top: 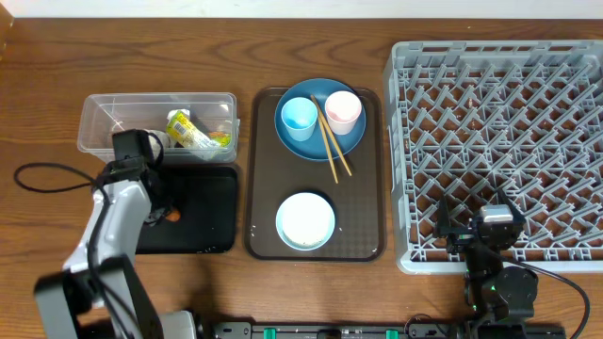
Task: Sort waste into correct bins and load items into the dishwasher rack
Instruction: 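Carry the carrot left and release it onto the black tray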
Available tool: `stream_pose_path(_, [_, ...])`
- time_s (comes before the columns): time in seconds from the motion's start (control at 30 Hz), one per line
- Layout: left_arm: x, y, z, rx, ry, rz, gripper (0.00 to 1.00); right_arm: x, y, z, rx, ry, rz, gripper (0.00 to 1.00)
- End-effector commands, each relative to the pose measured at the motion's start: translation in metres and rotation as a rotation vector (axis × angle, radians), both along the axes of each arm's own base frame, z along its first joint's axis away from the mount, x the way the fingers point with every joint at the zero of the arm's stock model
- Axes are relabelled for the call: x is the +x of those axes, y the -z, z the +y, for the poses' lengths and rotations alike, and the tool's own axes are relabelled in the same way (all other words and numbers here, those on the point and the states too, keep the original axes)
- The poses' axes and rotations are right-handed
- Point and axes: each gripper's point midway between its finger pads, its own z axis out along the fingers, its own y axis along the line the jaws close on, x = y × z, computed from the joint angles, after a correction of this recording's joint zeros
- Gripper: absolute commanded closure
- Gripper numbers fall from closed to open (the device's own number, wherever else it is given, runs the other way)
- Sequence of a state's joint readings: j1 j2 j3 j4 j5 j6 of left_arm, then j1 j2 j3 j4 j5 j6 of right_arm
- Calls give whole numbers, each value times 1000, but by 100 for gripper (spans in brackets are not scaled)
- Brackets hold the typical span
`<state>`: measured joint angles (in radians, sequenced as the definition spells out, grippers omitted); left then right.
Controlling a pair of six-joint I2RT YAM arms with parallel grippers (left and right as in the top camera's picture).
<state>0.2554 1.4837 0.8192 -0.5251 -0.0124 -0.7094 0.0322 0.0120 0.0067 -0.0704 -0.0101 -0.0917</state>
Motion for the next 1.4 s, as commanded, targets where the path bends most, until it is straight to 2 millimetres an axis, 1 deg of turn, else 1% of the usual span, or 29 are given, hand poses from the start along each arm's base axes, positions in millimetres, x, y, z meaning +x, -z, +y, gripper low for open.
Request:
stream_pose_path(0.0, [25, -43, -9, -40, 59, -167, 46, 0, 1, -2, -11, 8, 3, 1])
stream_pose_path(0.17, [46, -78, -37, -173, 145, -348, 47, 0, 1, -2, -11, 8, 3, 1])
stream_pose_path(0.23, [49, -90, -43, -197, 168, -395, 50, 0, 1, -2, -11, 8, 3, 1])
stream_pose_path(0.3, [47, -102, -45, -194, 178, -428, 51, 0, 1, -2, -11, 8, 3, 1])
stream_pose_path(0.43, [34, -118, -53, -202, 205, -453, 51, 0, 1, -2, -11, 8, 3, 1])
stream_pose_path(0.5, [23, -124, -61, -217, 238, -449, 51, 0, 1, -2, -11, 8, 3, 1])
stream_pose_path(0.67, [0, -132, -82, -231, 350, -433, 51, 0, 1, -2, -11, 8, 3, 1])
stream_pose_path(0.77, [-5, -135, -92, -202, 440, -432, 51, 0, 1, -2, -11, 8, 3, 1])
stream_pose_path(0.83, [-6, -133, -89, -154, 453, -416, 51, 0, 1, -2, -11, 8, 3, 1])
stream_pose_path(0.9, [-6, -126, -73, -58, 429, -374, 69, 0, 1, -2, -11, 8, 3, 1])
stream_pose_path(0.93, [-7, -122, -64, -10, 409, -343, 76, 0, 1, -2, -11, 8, 3, 1])
stream_pose_path(0.97, [-8, -116, -55, 29, 385, -311, 86, 0, 1, -2, -11, 8, 3, 1])
stream_pose_path(1.03, [-10, -106, -43, 78, 355, -258, 93, 0, 1, -2, -11, 8, 3, 1])
stream_pose_path(1.13, [-13, -86, -35, 98, 336, -181, 94, 0, 1, -2, -11, 8, 3, 1])
stream_pose_path(1.17, [-13, -77, -34, 94, 342, -151, 93, 0, 1, -2, -11, 8, 3, 1])
stream_pose_path(1.27, [-9, -53, -33, 77, 350, -95, 94, 0, 1, -2, -11, 8, 3, 1])
stream_pose_path(1.37, [0, -29, -30, 59, 345, -47, 94, 0, 1, -2, -11, 8, 3, 1])
